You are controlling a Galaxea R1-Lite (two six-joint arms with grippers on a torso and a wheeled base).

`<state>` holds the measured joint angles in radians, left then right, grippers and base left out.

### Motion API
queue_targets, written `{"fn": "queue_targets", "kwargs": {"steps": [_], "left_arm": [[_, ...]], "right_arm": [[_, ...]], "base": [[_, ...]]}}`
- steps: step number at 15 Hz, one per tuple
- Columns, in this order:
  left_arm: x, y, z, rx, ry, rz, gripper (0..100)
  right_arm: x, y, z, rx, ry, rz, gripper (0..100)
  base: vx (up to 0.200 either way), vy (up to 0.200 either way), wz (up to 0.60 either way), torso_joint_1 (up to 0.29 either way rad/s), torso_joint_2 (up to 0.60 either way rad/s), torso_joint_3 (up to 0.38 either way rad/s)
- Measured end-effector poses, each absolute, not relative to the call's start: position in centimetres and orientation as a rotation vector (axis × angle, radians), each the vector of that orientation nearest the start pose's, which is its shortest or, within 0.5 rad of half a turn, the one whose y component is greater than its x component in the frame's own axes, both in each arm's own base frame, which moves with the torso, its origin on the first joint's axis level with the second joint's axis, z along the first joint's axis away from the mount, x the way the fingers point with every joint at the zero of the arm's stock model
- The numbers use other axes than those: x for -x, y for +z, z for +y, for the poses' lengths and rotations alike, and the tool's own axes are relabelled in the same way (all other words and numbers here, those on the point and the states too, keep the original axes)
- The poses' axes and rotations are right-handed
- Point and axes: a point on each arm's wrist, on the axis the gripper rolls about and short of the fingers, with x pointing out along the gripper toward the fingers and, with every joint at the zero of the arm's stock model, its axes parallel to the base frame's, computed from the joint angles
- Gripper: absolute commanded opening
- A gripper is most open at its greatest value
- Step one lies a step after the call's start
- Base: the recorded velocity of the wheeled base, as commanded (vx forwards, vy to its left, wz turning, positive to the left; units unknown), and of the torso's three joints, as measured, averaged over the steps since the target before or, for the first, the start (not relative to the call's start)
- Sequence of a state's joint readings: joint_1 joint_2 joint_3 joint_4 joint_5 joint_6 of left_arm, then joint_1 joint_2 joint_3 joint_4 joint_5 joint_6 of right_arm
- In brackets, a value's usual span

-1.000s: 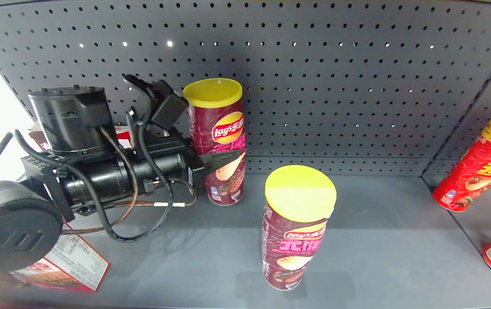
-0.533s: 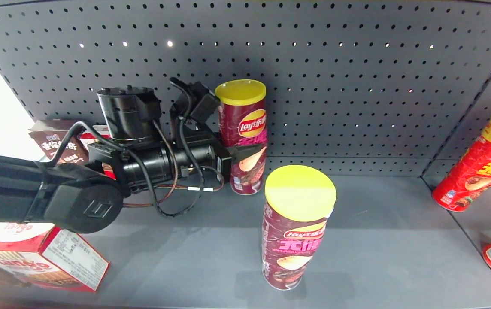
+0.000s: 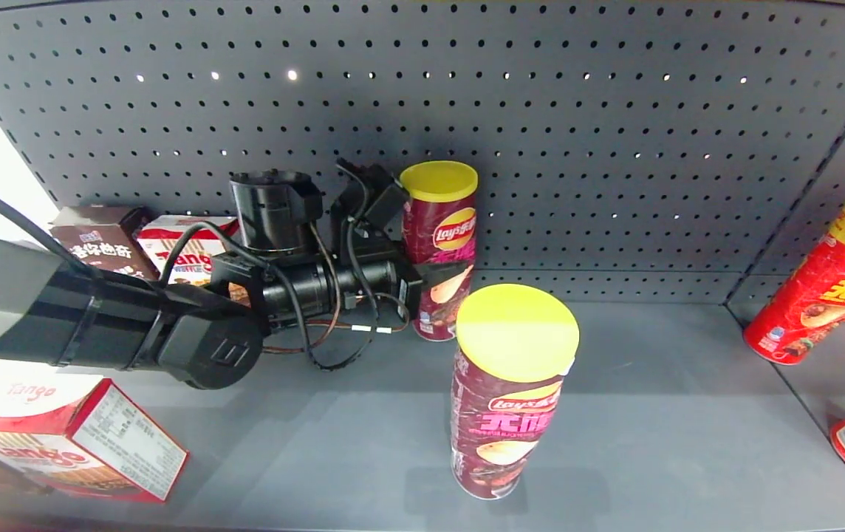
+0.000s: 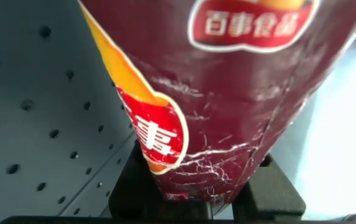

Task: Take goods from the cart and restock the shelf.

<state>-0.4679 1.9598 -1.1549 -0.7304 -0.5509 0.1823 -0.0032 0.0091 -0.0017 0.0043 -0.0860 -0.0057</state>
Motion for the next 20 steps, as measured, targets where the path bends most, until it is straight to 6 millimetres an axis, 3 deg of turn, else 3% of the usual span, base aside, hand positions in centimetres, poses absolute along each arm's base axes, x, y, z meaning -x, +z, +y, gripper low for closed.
{"fn": "queue_targets", "kwargs": {"steps": [6,7,14,20], "left_arm": [[-34.7,18.3,-19.2,-0.157,-1.029,-0.018,0],[-34.8,18.1,-19.2,-0.158,-1.03,-0.016,100],[-34.5,18.5,-18.7,-0.157,-1.013,-0.032,100],[-31.0,20.0,-17.0,-0.174,-0.877,0.001,100]], "right_arm": [[2.2,7.6,-0.2,0.006,-0.089,0.012,100],[2.2,7.6,-0.2,0.006,-0.089,0.012,100],[2.2,7.6,-0.2,0.006,-0.089,0.012,100],[2.2,7.6,-0.2,0.006,-0.089,0.012,100]], "base": [[0.0,0.0,0.0,0.0,0.0,0.0],[0.0,0.0,0.0,0.0,0.0,0.0],[0.0,0.0,0.0,0.0,0.0,0.0],[0.0,0.0,0.0,0.0,0.0,0.0]]}}
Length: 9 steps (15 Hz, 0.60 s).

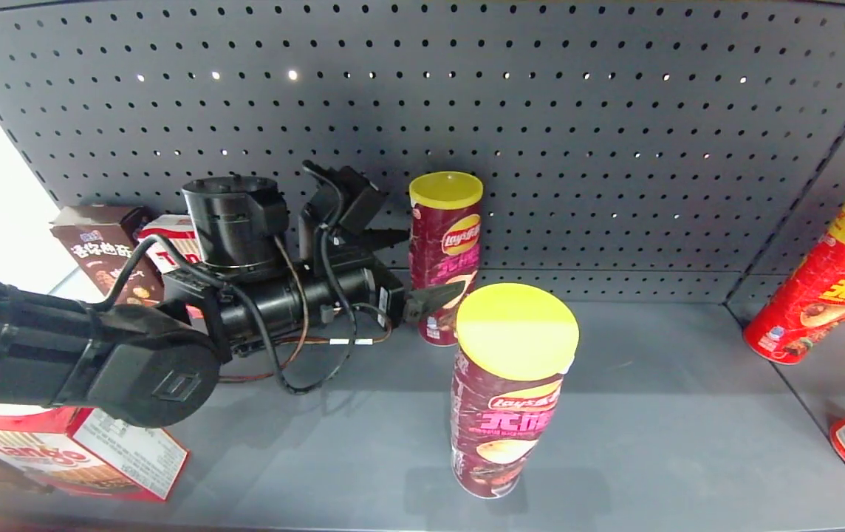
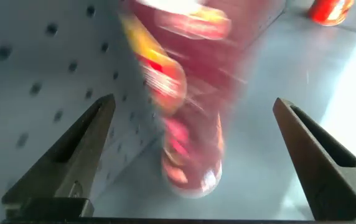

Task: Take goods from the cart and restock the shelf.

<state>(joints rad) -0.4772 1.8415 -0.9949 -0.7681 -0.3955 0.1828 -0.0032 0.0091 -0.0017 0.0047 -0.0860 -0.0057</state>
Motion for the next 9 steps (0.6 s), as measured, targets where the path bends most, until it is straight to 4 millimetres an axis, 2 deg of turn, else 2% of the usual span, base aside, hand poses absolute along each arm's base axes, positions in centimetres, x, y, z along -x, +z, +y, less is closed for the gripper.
{"fn": "queue_targets", "kwargs": {"steps": [3,9], "left_arm": [[-30.0,20.8,-16.4,-0.184,-0.769,0.007,100],[-29.9,21.0,-15.7,-0.289,-0.658,0.005,100]], "right_arm": [[2.2,7.6,-0.2,0.006,-0.089,0.012,100],[2.2,7.6,-0.2,0.006,-0.089,0.012,100]], "base": [[0.0,0.0,0.0,0.0,0.0,0.0],[0.0,0.0,0.0,0.0,0.0,0.0]]}}
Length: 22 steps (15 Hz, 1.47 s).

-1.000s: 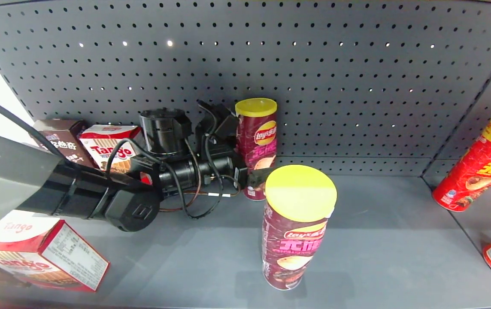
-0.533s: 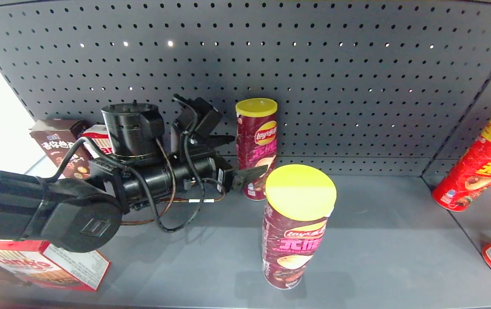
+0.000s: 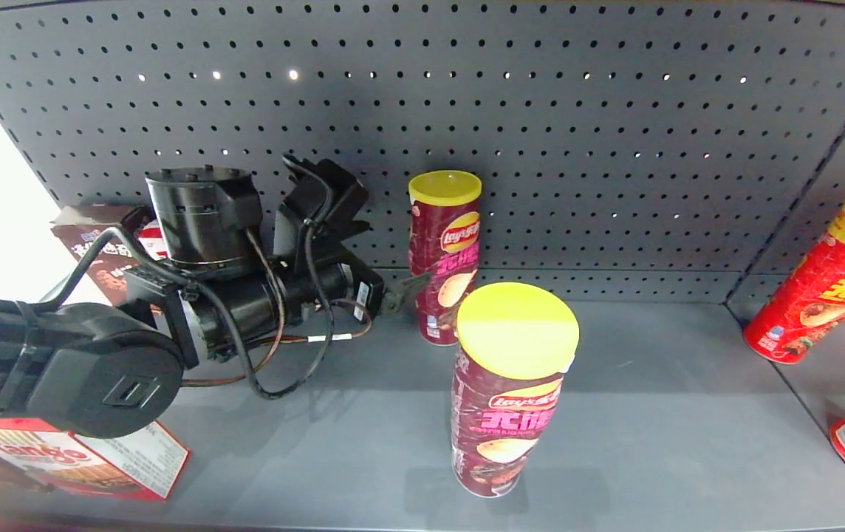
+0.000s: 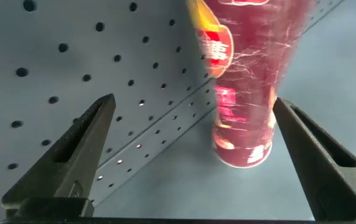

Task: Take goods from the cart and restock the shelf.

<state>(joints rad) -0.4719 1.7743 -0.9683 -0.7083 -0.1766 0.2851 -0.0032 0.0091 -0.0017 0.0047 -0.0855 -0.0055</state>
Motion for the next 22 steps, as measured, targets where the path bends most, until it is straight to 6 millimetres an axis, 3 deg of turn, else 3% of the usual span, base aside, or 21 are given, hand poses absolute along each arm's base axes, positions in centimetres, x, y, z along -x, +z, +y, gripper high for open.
{"fn": "queue_targets", "kwargs": {"steps": [13,22], "left_arm": [[-30.8,21.2,-15.2,-0.306,-0.492,0.013,100],[-29.6,21.4,-13.9,-0.368,-0.424,0.014,100]], "right_arm": [[2.2,7.6,-0.2,0.006,-0.089,0.012,100],[2.2,7.6,-0.2,0.006,-0.089,0.012,100]], "base": [[0.0,0.0,0.0,0.0,0.0,0.0],[0.0,0.0,0.0,0.0,0.0,0.0]]}}
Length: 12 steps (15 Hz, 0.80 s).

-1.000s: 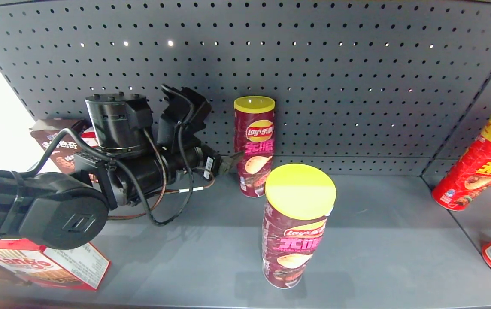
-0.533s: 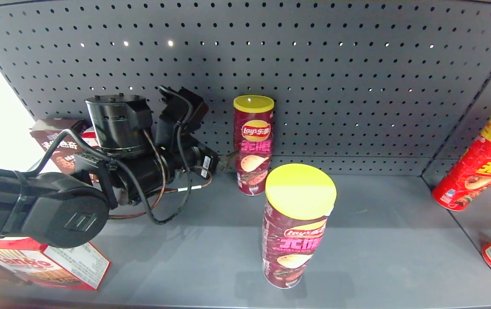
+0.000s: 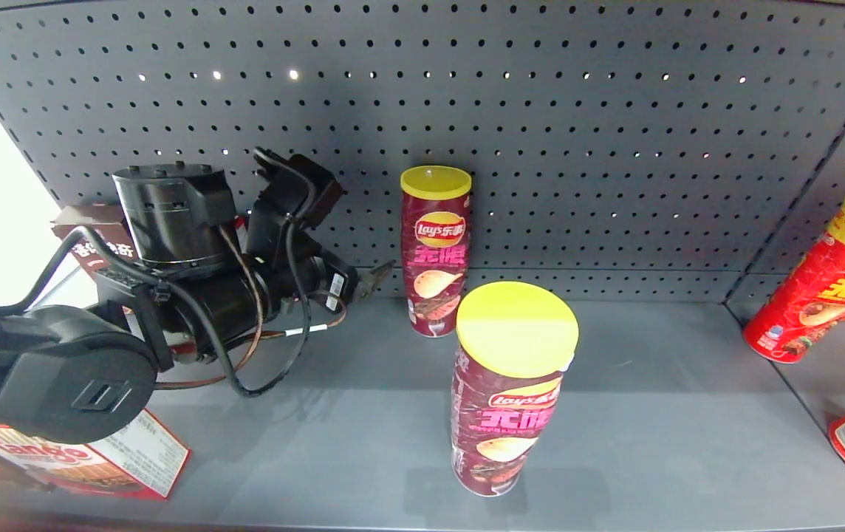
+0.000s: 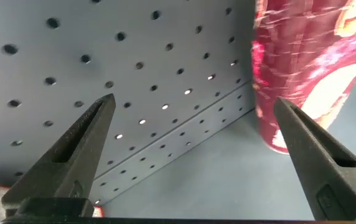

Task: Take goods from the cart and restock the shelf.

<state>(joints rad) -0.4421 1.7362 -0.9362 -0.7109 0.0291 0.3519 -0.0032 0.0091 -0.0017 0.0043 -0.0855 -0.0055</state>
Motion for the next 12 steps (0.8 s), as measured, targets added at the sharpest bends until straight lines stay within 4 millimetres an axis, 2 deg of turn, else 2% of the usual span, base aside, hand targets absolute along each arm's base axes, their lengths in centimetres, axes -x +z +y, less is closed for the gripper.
{"fn": "queue_targets", "kwargs": {"steps": [12], "left_arm": [[-31.4,18.5,-15.0,-0.388,-0.424,0.086,100]], "right_arm": [[2.2,7.6,-0.2,0.006,-0.089,0.012,100]], "base": [[0.0,0.0,0.0,0.0,0.0,0.0]]}}
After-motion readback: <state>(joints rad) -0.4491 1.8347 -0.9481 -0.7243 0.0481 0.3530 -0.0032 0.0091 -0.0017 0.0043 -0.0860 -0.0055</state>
